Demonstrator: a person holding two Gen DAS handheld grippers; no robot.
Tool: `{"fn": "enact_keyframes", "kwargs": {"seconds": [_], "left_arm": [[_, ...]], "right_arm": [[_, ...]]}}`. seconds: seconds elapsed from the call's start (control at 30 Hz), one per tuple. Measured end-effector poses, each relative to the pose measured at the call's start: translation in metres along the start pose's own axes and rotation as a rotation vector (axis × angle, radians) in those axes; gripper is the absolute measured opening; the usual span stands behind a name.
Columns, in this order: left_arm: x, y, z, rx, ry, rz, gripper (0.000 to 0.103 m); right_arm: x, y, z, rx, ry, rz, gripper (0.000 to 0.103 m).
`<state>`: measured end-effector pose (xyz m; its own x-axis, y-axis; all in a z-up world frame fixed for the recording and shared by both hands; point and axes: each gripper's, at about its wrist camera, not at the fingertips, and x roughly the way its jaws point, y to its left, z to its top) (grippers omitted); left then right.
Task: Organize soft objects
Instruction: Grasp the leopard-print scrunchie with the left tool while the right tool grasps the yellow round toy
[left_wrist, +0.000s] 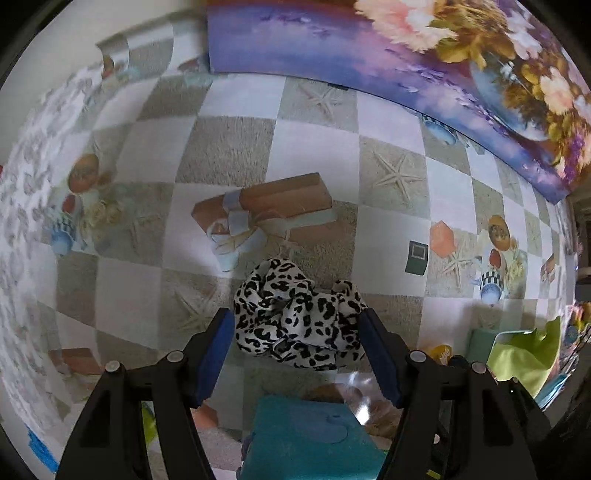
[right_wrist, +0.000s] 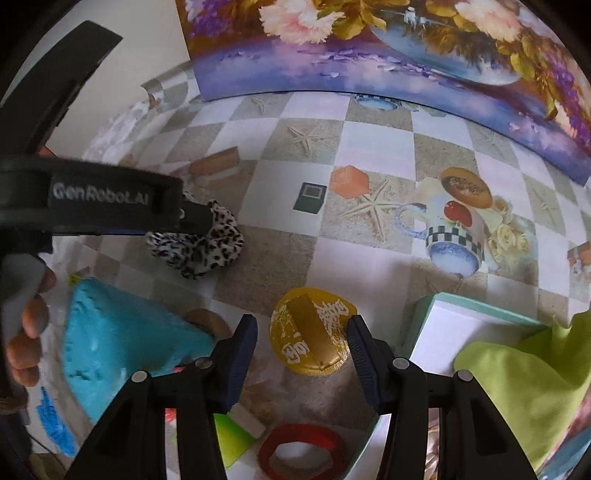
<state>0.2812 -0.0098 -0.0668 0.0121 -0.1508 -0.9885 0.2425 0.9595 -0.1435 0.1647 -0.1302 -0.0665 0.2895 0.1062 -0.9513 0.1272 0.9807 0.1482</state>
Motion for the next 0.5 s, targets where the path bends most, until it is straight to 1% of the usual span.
{"fn": "enact_keyframes", "kwargs": {"seconds": [0.13,0.2,0.23,0.27,0.3,0.37,0.4,0.47,0.5], "left_arm": [[0.003,0.002,0.0,0.006,0.002,-0.014,0.069],[0.002,0.001,0.0,0.014,-0.003,-0.023,0.064],[0.003,0.001,0.0,0.013,-0.003,-0.031,0.057],[0.002,0.001,-0.001,0.01,-0.003,-0.04,0.052],[0.004,0.002,-0.003,0.006,-0.006,-0.041,0.051],[0.004,0.002,-0.006,0.005,-0.014,-0.04,0.043],[0.004,0.001,-0.006,0.003,-0.016,-0.037,0.041],[0.004,0.001,-0.008,-0.005,-0.023,-0.036,0.032],[0.003,0.002,-0.01,-0.01,-0.03,-0.038,0.03]], "right_arm": [[0.004,0.001,-0.001,-0.013,0.004,-0.041,0.054],[0.006,-0.002,-0.001,-0.003,0.003,-0.045,0.054],[0.006,-0.005,-0.002,0.004,0.004,-0.044,0.054],[0.006,-0.006,-0.002,0.01,0.002,-0.039,0.053],[0.005,-0.008,-0.002,0.014,-0.003,-0.032,0.051],[0.004,-0.01,-0.002,0.016,-0.01,-0.034,0.043],[0.002,-0.011,-0.002,0.016,-0.013,-0.035,0.037],[-0.002,-0.015,-0.004,0.015,-0.019,-0.031,0.035],[-0.004,-0.017,-0.004,0.02,-0.023,-0.025,0.033]]}}
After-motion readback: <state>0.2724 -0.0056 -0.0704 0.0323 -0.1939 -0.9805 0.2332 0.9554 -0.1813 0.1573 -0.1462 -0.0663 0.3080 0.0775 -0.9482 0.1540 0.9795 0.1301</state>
